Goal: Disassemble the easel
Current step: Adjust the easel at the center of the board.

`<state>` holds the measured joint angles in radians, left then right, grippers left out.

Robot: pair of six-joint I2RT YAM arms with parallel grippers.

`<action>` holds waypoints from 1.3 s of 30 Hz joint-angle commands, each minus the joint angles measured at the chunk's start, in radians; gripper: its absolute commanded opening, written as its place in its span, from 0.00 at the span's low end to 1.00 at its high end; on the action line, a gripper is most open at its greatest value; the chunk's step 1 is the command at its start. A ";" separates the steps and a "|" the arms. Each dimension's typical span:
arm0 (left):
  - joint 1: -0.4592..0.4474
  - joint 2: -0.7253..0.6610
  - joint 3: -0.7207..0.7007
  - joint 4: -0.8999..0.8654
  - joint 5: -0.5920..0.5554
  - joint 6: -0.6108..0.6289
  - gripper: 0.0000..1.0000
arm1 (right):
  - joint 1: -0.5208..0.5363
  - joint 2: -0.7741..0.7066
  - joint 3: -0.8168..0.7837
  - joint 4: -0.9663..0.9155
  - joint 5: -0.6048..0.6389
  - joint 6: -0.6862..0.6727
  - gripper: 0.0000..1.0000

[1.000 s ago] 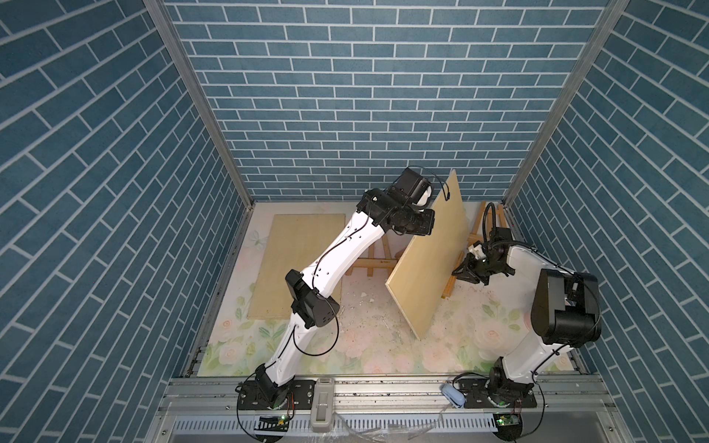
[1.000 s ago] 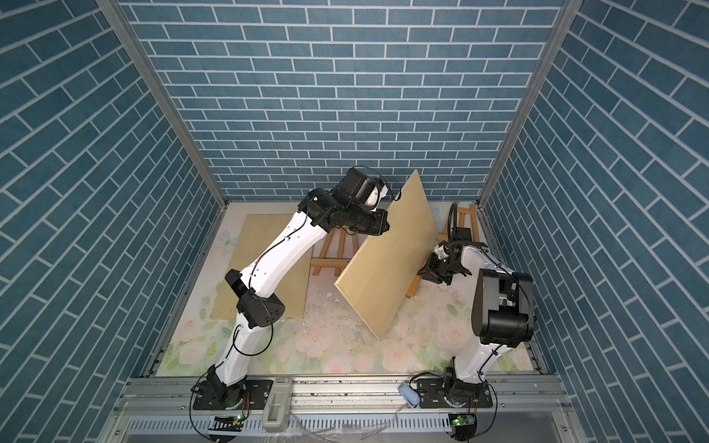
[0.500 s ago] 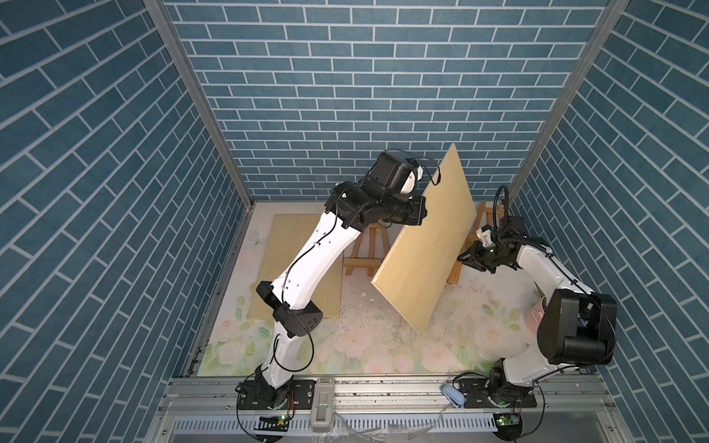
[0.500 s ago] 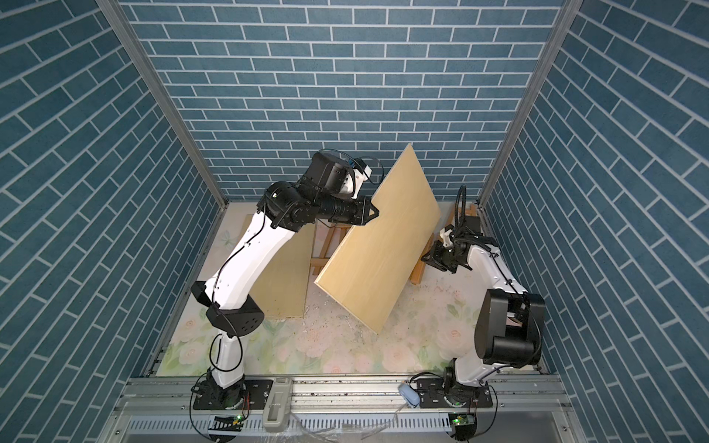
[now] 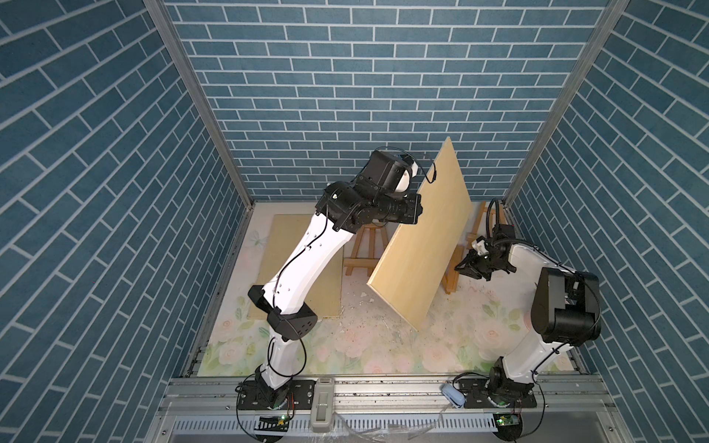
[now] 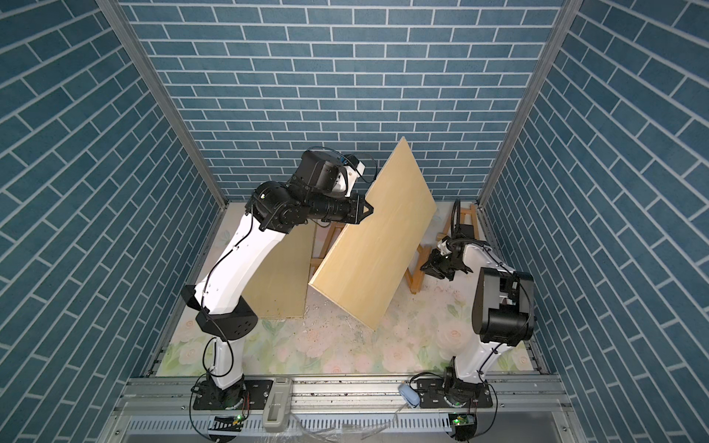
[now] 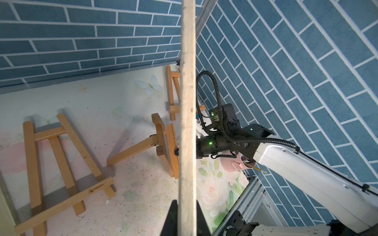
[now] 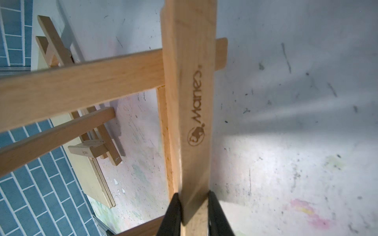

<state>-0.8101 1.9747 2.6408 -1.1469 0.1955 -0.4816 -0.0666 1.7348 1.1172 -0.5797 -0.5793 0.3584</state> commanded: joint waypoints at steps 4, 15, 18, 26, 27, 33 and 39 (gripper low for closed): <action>0.002 -0.159 -0.005 0.234 0.001 0.003 0.04 | -0.004 0.032 0.011 0.041 -0.016 -0.021 0.10; 0.008 -0.232 -0.004 0.257 -0.025 0.019 0.04 | -0.006 0.060 0.006 0.040 -0.004 -0.014 0.18; 0.008 -0.274 -0.020 0.256 -0.064 0.032 0.04 | -0.009 0.050 0.009 0.040 0.000 -0.006 0.20; 0.007 -0.455 -0.171 0.248 -0.240 0.085 0.04 | -0.011 0.011 0.023 0.033 0.013 0.011 0.30; 0.008 -0.478 -0.190 0.243 -0.263 0.090 0.04 | -0.012 0.008 0.029 0.029 0.014 0.011 0.32; 0.008 -0.584 -0.277 0.203 -0.396 0.112 0.04 | -0.016 -0.023 0.045 0.022 0.030 0.023 0.33; 0.009 -0.685 -0.387 0.178 -0.518 0.113 0.04 | -0.027 -0.089 0.064 -0.004 0.054 0.021 0.34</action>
<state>-0.8082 1.3403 2.2570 -1.1557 -0.2211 -0.3733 -0.0841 1.7065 1.1400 -0.5587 -0.5560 0.3695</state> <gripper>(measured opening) 0.117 0.334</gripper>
